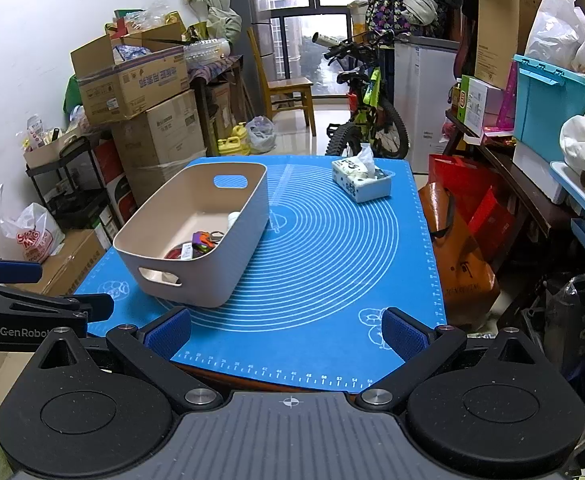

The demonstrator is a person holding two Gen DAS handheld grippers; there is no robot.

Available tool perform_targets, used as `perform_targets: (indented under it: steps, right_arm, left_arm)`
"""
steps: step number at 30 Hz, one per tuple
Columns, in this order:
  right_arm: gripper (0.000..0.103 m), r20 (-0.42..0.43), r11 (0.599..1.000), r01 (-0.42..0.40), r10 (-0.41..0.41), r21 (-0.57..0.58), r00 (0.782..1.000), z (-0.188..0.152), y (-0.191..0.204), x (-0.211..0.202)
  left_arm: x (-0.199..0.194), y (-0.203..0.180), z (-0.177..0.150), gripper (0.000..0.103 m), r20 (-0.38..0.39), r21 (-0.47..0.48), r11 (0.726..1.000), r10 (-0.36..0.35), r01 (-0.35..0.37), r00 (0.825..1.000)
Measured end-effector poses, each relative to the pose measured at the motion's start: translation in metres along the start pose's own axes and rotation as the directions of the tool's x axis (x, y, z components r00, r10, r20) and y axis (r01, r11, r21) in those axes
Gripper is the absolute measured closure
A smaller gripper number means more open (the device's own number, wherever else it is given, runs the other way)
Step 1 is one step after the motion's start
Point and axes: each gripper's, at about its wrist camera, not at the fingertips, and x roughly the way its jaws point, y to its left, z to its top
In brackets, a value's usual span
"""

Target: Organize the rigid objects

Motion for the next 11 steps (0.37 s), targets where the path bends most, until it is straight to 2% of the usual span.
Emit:
perform_targets:
  steps: [11]
  right_arm:
    - [0.003, -0.001, 1.0, -0.001, 0.001, 0.001, 1.0, 0.0002, -0.0009, -0.0001]
  left_arm:
    - [0.0, 0.0011, 0.0006, 0.014, 0.001, 0.0, 1.0, 0.003, -0.003, 1.0]
